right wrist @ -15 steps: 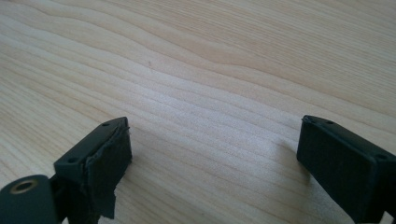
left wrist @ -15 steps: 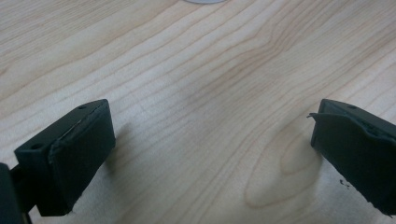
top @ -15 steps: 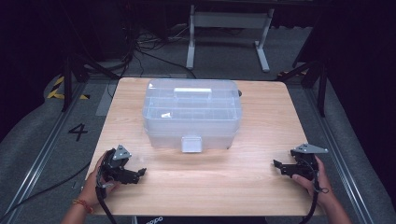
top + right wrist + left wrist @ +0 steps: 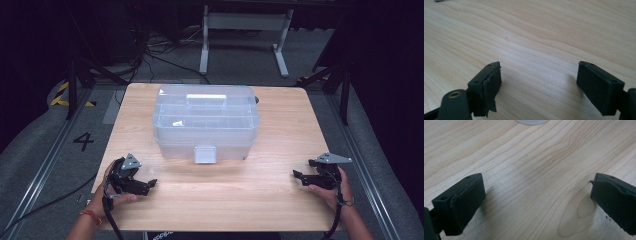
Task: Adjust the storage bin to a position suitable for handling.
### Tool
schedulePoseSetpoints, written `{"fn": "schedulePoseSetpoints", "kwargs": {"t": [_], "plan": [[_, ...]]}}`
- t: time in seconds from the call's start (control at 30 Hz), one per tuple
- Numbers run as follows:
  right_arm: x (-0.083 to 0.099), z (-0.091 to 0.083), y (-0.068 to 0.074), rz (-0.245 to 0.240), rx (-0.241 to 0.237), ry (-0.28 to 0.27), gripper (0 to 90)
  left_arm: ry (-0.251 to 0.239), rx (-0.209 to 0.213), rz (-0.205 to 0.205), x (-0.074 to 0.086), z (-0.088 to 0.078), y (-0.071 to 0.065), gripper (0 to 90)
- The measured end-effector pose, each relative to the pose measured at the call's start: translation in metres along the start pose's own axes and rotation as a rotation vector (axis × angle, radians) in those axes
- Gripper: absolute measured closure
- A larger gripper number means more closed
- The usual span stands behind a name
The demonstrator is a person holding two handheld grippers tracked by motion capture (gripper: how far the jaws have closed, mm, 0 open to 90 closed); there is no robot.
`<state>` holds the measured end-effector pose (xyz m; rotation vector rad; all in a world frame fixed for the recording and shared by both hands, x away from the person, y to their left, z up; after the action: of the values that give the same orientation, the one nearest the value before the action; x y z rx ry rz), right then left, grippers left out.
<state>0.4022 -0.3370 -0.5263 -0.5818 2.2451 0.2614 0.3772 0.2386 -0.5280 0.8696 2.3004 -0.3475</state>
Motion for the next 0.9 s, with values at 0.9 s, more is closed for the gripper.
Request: {"fn": "schedulePoseSetpoints", "kwargs": {"t": [0.9], "plan": [[-0.077,-0.028,0.017,-0.102,-0.052,-0.151,26.2,0.002,0.003,0.016,0.0,0.0,0.001,0.4]]}}
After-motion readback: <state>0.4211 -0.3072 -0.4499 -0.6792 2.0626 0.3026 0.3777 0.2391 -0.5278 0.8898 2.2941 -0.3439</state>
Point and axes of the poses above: each handheld gripper's, and its own axes: z roughly forward along the jaws, x roughly out of its underside, y roughly to its left, the point moved 6 cm from there along z, roughly forward along the jaws, and after that the axes turned 1 degree about x, right-handed, at the moved point
